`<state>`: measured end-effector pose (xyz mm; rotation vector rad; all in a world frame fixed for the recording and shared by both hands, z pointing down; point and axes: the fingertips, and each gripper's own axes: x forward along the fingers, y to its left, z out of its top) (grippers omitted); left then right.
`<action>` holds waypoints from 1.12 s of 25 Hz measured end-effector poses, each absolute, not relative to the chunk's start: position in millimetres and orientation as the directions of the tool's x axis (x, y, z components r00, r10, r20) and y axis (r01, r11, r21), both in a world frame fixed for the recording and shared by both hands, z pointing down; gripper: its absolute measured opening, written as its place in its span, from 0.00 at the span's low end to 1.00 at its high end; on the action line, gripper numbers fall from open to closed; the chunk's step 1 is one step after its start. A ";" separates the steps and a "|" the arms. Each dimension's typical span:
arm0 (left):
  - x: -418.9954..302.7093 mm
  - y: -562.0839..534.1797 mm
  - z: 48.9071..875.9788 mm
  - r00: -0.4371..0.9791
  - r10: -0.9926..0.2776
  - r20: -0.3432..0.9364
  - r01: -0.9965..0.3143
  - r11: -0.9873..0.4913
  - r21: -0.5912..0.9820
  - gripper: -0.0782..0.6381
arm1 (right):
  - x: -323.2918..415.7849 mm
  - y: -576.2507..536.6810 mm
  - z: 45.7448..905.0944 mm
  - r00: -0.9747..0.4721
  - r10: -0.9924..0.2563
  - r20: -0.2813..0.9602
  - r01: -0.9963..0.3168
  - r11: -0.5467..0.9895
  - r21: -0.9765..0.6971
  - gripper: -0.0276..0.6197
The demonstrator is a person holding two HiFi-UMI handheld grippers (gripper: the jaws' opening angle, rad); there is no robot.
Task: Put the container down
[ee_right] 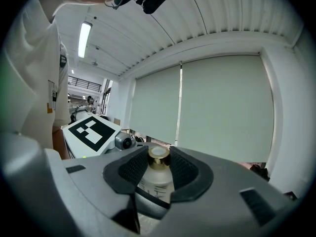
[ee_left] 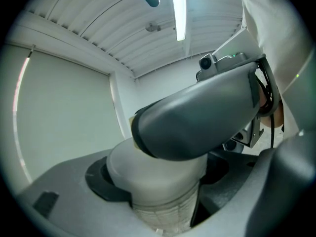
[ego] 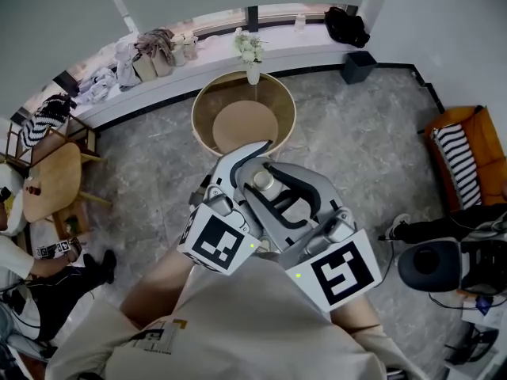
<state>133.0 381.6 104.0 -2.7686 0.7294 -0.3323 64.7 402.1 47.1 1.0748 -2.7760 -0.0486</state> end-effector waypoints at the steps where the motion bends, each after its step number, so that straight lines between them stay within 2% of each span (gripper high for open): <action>1: 134.0 381.6 105.8 0.845 -0.509 0.165 -0.449 -0.842 -0.301 0.62 | 66.0 401.8 47.9 -0.729 -0.670 0.140 -0.664 0.742 0.090 0.25; 12: 131.9 353.2 113.3 0.834 -0.532 0.145 -0.477 -0.828 -0.294 0.62 | 63.6 375.6 55.8 -0.740 -0.657 0.144 -0.649 0.754 0.101 0.25; 28: 106.0 246.3 121.2 0.855 -0.495 0.156 -0.444 -0.853 -0.273 0.62 | 34.9 264.2 64.3 -0.718 -0.677 0.162 -0.670 0.735 0.104 0.25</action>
